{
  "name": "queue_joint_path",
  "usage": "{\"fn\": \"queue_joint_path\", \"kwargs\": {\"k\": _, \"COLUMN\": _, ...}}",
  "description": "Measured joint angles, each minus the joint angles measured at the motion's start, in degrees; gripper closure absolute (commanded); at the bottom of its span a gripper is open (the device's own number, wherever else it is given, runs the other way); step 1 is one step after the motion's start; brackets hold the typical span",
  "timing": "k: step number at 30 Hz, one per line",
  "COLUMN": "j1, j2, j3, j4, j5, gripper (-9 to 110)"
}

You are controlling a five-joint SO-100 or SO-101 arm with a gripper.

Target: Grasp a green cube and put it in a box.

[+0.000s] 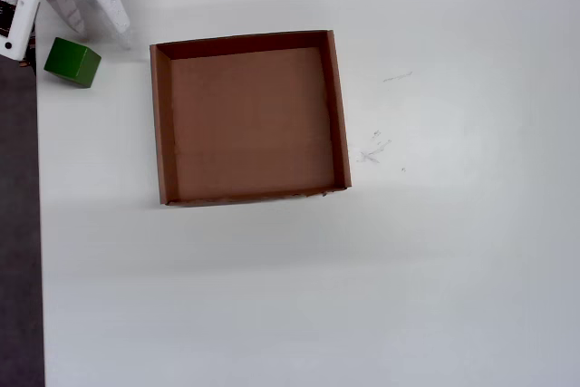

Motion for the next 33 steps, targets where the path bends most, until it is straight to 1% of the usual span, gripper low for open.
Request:
{"fn": "queue_joint_path", "kwargs": {"k": 5, "j1": 0.2, "j2": 0.0, "j3": 0.0, "j4": -0.1, "j5": 0.6, "gripper": 74}}
{"fn": "queue_joint_path", "kwargs": {"k": 8, "j1": 2.2, "j2": 0.0, "j3": 0.0, "j4": 0.9, "j5": 0.7, "gripper": 74}}
{"fn": "queue_joint_path", "kwargs": {"k": 15, "j1": 6.1, "j2": -4.0, "j3": -10.2, "j4": 6.9, "j5": 1.2, "gripper": 74}}
{"fn": "queue_joint_path", "kwargs": {"k": 19, "j1": 7.1, "j2": -8.6, "j3": -14.7, "j4": 7.4, "j5": 1.2, "gripper": 74}}
{"fn": "queue_joint_path", "kwargs": {"k": 22, "j1": 7.8, "j2": -12.5, "j3": -17.1, "j4": 5.6, "j5": 1.2, "gripper": 74}}
{"fn": "queue_joint_path", "kwargs": {"k": 24, "j1": 8.3, "j2": -16.3, "j3": -18.5, "j4": 2.6, "j5": 1.2, "gripper": 69}}
{"fn": "queue_joint_path", "kwargs": {"k": 31, "j1": 9.6, "j2": -23.5, "j3": -19.9, "j4": -2.9, "j5": 1.2, "gripper": 64}}
{"fn": "queue_joint_path", "kwargs": {"k": 33, "j1": 10.4, "j2": -26.2, "j3": -20.7, "j4": -4.7, "j5": 1.2, "gripper": 65}}
